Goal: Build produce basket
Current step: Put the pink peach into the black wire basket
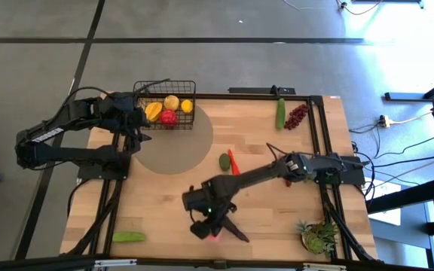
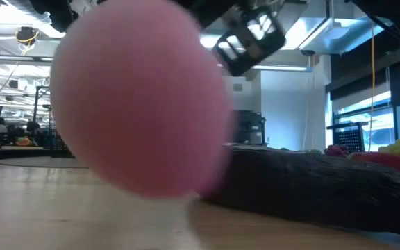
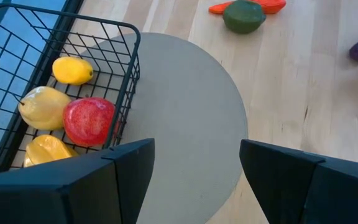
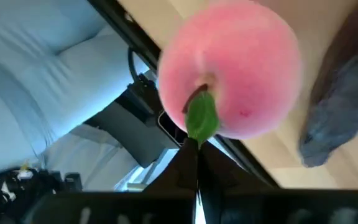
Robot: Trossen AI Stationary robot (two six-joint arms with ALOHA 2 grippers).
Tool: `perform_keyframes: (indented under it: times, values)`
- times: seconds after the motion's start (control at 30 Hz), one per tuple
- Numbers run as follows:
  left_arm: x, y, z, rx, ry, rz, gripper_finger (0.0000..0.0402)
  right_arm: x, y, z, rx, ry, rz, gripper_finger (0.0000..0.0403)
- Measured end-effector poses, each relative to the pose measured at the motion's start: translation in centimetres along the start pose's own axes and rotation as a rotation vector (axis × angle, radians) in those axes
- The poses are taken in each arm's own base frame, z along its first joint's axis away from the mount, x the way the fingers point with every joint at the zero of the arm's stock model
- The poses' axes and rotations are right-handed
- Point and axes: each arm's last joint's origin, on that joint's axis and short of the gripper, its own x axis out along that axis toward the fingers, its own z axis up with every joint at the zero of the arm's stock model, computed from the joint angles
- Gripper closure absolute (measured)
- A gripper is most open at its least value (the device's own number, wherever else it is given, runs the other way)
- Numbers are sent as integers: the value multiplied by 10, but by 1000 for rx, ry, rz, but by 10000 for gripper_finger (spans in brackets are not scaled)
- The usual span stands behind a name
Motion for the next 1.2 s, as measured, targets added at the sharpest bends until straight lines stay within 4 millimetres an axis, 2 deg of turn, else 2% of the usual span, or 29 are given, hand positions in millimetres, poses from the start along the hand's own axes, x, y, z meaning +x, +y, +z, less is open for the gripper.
perform_keyframes:
  times: [0.2, 0.5, 0.83, 1.03, 1.2]
  values:
    - [0, 0, -3, -1, 36, -2, 177, -43, -6, 17, -120, -51, 65, 403]
    - [0, 1, -6, -29, 62, 54, 177, -114, -21, 36, -274, -217, 110, 403]
    - [0, 2, -5, -37, 57, 88, 177, -174, -39, 43, -432, -356, 118, 403]
    - [0, 5, 2, -60, -5, 155, 177, -210, -60, 54, -510, -462, 79, 403]
    - [0, 6, 5, -86, -46, 176, 177, -249, -79, 69, -570, -615, 79, 403]
